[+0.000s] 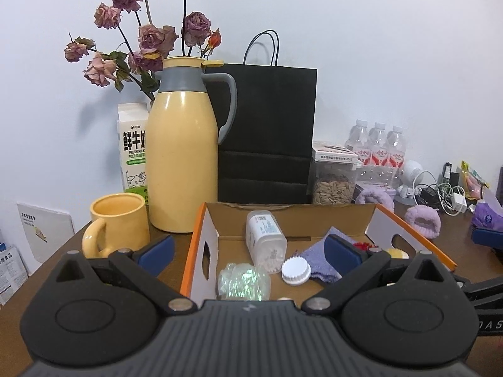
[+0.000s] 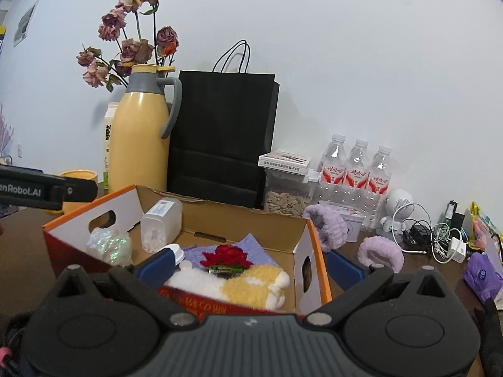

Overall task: Organize objects
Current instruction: 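Move both grippers back to the navy pouch and braided cable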

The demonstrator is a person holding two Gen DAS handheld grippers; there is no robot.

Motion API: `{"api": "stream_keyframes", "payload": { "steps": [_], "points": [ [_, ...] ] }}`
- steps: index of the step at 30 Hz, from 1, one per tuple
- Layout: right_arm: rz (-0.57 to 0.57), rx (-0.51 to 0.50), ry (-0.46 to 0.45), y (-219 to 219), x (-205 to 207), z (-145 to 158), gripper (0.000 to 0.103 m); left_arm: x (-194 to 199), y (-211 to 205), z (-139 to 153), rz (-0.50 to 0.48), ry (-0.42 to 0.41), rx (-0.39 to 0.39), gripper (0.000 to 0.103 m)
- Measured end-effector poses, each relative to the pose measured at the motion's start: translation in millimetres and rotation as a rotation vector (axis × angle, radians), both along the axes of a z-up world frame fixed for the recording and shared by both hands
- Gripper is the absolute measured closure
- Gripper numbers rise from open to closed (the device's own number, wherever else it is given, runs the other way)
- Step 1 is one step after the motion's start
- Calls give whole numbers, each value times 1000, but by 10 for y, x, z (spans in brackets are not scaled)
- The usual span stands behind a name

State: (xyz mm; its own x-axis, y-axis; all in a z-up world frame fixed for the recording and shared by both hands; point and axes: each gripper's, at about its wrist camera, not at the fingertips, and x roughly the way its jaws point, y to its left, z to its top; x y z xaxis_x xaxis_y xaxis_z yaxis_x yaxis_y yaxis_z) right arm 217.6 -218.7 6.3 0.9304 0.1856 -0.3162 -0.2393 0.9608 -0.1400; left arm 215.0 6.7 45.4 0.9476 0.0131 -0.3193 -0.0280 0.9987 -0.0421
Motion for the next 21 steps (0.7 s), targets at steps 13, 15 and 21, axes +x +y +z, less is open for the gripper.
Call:
{"api": "stream_keyframes", "payload": {
  "steps": [13,15,21],
  "points": [
    [14,-18,50,-90,-553,-74,0,-530,109,13,33,66,29,0],
    [16,-21,61,-105,-623,-107,0,-590,128,-6,37,77,32,0],
    [22,-18,87,-137,-775,-175,0,-713,169,-104,53,124,47,0]
  ]
}}
